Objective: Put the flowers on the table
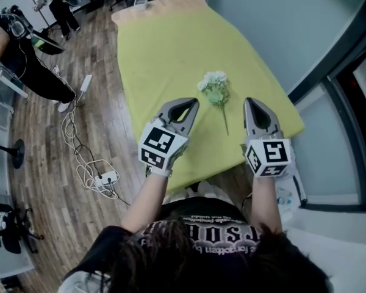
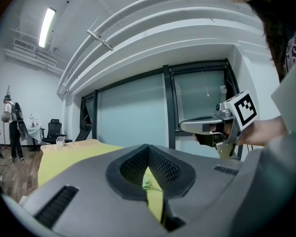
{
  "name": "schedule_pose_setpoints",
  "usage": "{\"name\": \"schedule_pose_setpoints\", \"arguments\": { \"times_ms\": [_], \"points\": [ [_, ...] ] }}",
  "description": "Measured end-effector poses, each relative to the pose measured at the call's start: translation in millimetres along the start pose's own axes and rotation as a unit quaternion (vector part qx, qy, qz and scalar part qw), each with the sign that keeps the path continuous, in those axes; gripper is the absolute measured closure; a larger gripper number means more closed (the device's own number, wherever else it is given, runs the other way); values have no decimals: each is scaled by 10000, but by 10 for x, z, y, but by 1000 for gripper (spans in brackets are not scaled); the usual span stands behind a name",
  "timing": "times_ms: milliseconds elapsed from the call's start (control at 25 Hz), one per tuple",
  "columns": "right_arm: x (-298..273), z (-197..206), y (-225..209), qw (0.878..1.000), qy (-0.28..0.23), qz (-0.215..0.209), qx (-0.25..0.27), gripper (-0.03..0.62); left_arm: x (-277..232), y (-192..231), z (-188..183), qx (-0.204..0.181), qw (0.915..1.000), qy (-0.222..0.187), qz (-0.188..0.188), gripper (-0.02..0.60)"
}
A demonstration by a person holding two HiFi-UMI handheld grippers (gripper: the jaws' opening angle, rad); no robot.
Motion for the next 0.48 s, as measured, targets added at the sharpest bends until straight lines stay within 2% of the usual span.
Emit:
{"name": "schedule_pose_setpoints", "arguments": {
  "times_ms": [480],
  "points": [
    [27,-31,39,9998,-97,121,84,565,55,33,-5,-26,10000,-33,26,584]
  ]
}}
Point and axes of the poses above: the fingertips, and each gripper's own axes: x backward along the fingers, y to its left, z out of its underside, the point moved 6 cm from there along x, backward along the fingers, and after that the axes turned 13 degrees about x, right-handed, at the moved point
